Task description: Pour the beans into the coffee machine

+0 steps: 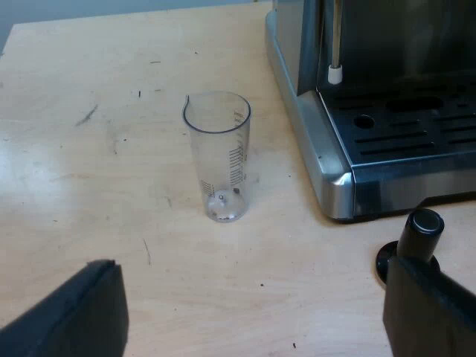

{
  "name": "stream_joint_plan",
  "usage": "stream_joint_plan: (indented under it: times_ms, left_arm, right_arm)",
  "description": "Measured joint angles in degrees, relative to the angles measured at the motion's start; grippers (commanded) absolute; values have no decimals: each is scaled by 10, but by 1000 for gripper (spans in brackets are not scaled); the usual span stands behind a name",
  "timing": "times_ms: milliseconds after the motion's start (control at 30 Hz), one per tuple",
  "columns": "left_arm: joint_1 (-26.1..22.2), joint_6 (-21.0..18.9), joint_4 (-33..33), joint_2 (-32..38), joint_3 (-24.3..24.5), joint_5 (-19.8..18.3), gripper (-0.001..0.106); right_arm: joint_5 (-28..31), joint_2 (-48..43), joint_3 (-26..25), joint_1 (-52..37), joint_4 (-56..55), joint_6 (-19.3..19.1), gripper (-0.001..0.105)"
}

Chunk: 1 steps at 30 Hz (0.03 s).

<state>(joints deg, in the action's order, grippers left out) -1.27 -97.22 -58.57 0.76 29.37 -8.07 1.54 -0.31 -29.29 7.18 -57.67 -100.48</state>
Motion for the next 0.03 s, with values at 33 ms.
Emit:
stream_joint_plan:
  times_ms: [33]
  left_arm:
    - [0, 0, 0, 0, 0, 0, 72]
  right_arm:
    - [0, 0, 0, 0, 0, 0, 68]
